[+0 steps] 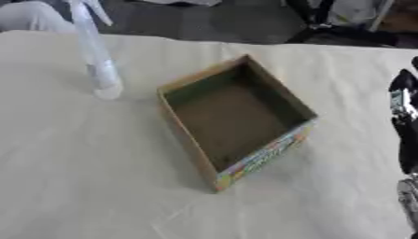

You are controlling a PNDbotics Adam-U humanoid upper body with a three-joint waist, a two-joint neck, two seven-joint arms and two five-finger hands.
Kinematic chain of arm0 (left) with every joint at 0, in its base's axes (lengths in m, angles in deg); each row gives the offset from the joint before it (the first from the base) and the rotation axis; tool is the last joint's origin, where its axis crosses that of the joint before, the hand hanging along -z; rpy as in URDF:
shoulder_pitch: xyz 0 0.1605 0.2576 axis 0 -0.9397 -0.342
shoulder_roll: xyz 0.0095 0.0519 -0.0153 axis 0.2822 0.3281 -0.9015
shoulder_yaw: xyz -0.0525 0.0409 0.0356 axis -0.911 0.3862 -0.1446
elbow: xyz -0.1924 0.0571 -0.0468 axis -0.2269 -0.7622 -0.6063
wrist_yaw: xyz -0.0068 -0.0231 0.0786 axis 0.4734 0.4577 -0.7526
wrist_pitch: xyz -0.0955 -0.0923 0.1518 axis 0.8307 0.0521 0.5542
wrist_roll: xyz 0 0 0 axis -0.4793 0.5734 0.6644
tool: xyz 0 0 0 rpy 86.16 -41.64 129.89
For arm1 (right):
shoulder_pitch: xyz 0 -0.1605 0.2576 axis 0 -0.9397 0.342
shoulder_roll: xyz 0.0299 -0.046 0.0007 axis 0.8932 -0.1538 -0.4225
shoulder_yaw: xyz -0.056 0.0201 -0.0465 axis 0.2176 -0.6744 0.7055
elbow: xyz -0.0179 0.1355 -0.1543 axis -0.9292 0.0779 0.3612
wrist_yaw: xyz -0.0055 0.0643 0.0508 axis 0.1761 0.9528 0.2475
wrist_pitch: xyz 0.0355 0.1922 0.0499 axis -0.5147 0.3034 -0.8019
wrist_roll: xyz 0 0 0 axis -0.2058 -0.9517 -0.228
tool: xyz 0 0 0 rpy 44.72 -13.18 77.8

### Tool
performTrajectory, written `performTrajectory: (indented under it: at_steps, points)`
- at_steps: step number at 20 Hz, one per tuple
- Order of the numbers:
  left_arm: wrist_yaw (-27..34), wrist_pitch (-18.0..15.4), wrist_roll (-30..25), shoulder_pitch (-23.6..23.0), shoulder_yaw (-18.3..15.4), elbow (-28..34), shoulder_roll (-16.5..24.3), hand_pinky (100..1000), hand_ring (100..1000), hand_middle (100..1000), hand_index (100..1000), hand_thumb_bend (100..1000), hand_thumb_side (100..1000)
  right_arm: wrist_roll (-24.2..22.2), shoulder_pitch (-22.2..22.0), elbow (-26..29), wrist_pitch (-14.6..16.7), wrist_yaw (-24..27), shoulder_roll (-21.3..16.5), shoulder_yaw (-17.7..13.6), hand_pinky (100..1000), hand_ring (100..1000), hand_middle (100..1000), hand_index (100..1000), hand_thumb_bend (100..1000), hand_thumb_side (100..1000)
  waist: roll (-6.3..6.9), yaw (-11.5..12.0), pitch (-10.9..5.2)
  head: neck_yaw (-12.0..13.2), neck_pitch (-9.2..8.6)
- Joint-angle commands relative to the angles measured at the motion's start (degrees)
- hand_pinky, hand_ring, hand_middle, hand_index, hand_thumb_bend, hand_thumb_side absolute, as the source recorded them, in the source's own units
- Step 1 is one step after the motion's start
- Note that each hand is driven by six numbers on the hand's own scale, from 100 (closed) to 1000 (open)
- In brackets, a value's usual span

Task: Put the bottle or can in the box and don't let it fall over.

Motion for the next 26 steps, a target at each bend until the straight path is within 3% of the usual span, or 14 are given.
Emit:
performTrajectory:
  at_steps: [1,13,26]
  points:
    - [-0.6,-0.3,-2.6,2.7,0.8,-2.3,3.0,1000,817,857,826,842,346,-0.1,0.4,1.4,0.0,0.7,-0.9,0.1,1000,1000,1000,1000,100,470,0.12,-0.2,-1.20,0.3,-0.04]
    - [-5.4,-0.8,-9.7,13.3,5.5,-13.6,3.5,1000,823,860,832,843,330,-0.5,0.7,1.4,0.0,1.8,-1.6,0.7,1000,1000,1000,1000,100,470,-0.10,-0.8,-1.53,1.2,0.65]
    - [-7.6,-1.8,-13.7,19.3,7.6,-18.7,1.6,1000,829,871,839,845,324,-0.7,1.7,1.4,-0.9,2.2,-1.0,1.2,1000,1000,1000,1000,100,470,0.35,-1.0,-0.44,2.3,0.07]
